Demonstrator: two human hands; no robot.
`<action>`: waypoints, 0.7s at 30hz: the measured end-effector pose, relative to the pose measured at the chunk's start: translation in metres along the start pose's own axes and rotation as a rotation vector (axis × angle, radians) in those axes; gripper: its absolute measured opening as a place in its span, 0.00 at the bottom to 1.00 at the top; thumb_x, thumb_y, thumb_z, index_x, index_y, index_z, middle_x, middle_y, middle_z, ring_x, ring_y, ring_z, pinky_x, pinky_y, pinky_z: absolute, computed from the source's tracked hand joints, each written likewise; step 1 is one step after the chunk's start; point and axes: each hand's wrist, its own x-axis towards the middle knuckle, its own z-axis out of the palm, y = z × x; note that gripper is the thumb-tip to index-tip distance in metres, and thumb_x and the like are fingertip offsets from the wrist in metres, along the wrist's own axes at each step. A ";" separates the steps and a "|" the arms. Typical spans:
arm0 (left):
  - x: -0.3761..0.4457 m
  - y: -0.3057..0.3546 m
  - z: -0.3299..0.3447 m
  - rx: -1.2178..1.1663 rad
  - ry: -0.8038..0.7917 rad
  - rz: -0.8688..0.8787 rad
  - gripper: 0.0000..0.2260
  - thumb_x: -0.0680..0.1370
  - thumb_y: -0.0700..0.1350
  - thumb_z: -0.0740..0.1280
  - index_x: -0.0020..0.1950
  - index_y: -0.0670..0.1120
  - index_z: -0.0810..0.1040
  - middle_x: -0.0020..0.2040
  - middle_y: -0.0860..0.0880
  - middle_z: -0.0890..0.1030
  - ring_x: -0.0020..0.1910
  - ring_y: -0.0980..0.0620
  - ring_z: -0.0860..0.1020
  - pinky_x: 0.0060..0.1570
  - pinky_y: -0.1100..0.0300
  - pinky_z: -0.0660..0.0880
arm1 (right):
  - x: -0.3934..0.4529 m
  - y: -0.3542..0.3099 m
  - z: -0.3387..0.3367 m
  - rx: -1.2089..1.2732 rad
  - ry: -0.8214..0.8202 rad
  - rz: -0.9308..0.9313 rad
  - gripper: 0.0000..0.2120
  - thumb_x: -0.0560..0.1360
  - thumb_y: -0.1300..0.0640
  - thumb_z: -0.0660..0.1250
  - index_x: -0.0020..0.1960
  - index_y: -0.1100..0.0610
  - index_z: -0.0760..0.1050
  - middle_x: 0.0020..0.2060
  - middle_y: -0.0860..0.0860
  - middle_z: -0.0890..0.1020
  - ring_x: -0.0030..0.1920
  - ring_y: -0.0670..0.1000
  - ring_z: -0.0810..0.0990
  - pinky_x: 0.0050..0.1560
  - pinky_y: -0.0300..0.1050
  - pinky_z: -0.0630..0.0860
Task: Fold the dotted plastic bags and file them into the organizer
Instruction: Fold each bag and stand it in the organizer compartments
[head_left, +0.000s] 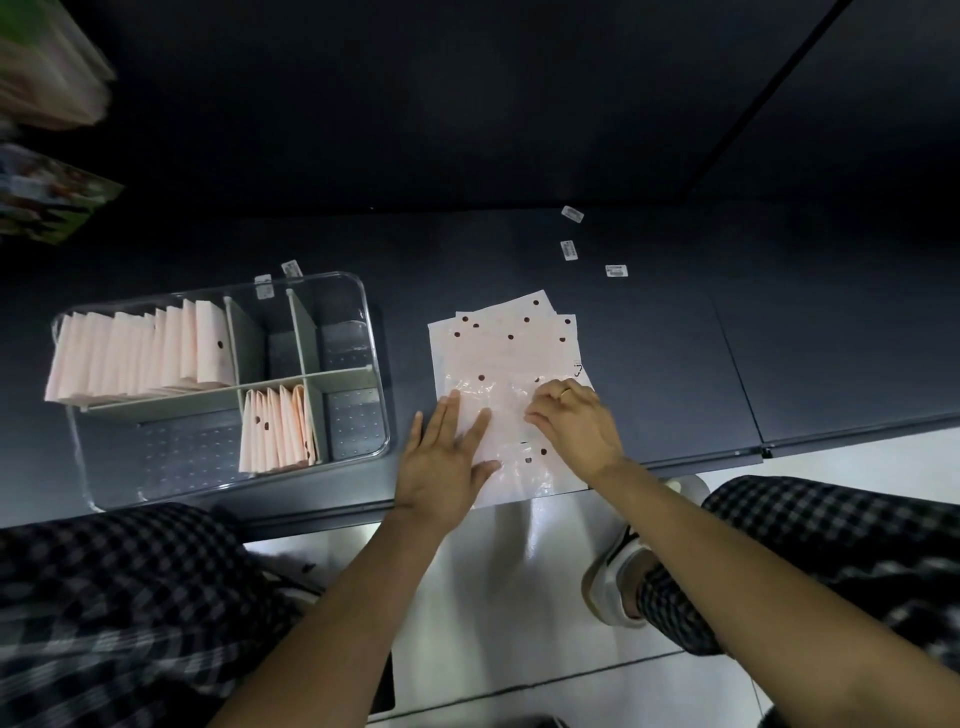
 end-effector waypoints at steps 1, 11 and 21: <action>0.000 0.000 0.000 -0.006 0.001 -0.003 0.28 0.79 0.64 0.47 0.77 0.56 0.46 0.78 0.44 0.42 0.77 0.47 0.43 0.73 0.50 0.38 | 0.000 0.000 -0.001 -0.050 -0.020 -0.053 0.08 0.59 0.62 0.80 0.34 0.57 0.82 0.37 0.50 0.83 0.36 0.53 0.81 0.36 0.43 0.79; 0.002 0.001 -0.013 -0.067 -0.002 -0.029 0.27 0.79 0.64 0.49 0.77 0.57 0.54 0.78 0.46 0.48 0.77 0.50 0.49 0.74 0.52 0.43 | 0.009 -0.001 0.005 -0.419 -0.090 -0.209 0.14 0.50 0.67 0.77 0.34 0.59 0.79 0.32 0.51 0.80 0.31 0.51 0.78 0.30 0.39 0.74; -0.005 -0.004 -0.032 -0.225 0.108 0.003 0.24 0.77 0.54 0.64 0.73 0.53 0.65 0.72 0.52 0.66 0.70 0.51 0.64 0.66 0.59 0.55 | 0.007 -0.004 -0.015 -0.122 -0.370 -0.206 0.10 0.76 0.60 0.55 0.51 0.61 0.73 0.50 0.55 0.76 0.49 0.53 0.75 0.50 0.46 0.73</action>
